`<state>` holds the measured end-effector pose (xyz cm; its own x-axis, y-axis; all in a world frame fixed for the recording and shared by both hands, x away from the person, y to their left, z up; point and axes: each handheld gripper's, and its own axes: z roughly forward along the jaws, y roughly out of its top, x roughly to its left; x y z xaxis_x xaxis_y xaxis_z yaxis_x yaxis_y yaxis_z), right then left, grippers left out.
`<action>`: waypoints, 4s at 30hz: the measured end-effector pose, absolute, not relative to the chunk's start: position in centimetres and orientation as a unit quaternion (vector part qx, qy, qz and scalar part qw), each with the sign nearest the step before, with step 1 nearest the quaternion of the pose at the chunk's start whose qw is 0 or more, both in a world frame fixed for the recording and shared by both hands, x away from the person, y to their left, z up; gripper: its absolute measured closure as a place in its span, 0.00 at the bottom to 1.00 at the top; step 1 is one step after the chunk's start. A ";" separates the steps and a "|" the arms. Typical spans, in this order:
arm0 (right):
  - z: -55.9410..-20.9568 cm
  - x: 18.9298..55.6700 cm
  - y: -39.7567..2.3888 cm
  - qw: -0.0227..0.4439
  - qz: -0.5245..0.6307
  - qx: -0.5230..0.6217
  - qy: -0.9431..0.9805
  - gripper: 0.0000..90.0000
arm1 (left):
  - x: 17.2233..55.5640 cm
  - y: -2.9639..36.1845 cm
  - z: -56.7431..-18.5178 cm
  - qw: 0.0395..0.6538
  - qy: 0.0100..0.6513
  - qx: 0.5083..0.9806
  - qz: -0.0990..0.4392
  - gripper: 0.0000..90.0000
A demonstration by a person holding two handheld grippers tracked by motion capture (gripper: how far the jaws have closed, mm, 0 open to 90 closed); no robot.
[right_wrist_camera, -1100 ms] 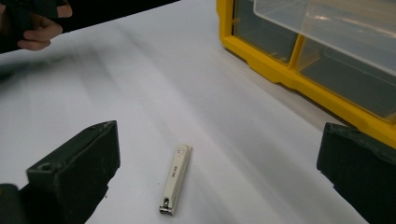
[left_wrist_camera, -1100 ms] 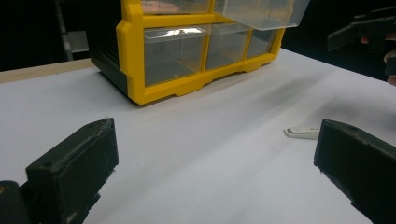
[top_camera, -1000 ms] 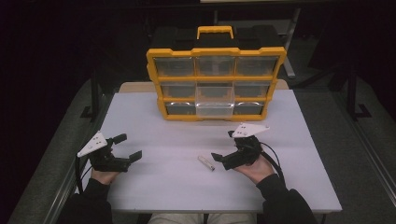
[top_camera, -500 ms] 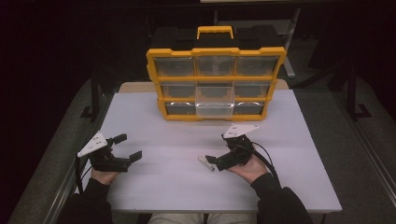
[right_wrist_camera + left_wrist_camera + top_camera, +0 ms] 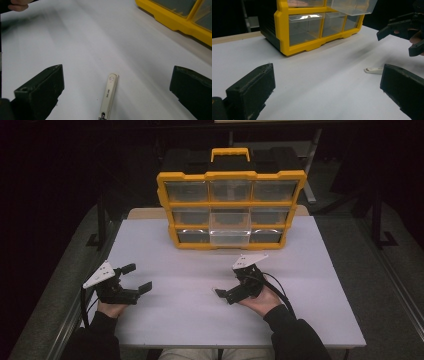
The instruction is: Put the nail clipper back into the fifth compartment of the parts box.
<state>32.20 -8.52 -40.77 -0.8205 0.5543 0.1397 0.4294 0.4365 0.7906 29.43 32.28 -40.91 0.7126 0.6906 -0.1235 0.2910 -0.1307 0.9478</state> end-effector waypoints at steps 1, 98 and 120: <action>-40.8 32.2 -8.4 0.069 0.442 0.291 0.846 0.00 | 29.4 32.3 -40.9 0.567 0.336 0.731 0.176 0.00; -40.7 32.6 -7.4 0.054 0.368 0.307 0.876 0.84 | 29.4 32.3 -41.0 0.565 0.335 0.733 0.174 0.00; -38.2 32.5 -7.5 0.050 0.376 0.294 0.877 0.84 | 29.4 32.3 -41.0 0.565 0.336 0.733 0.175 0.00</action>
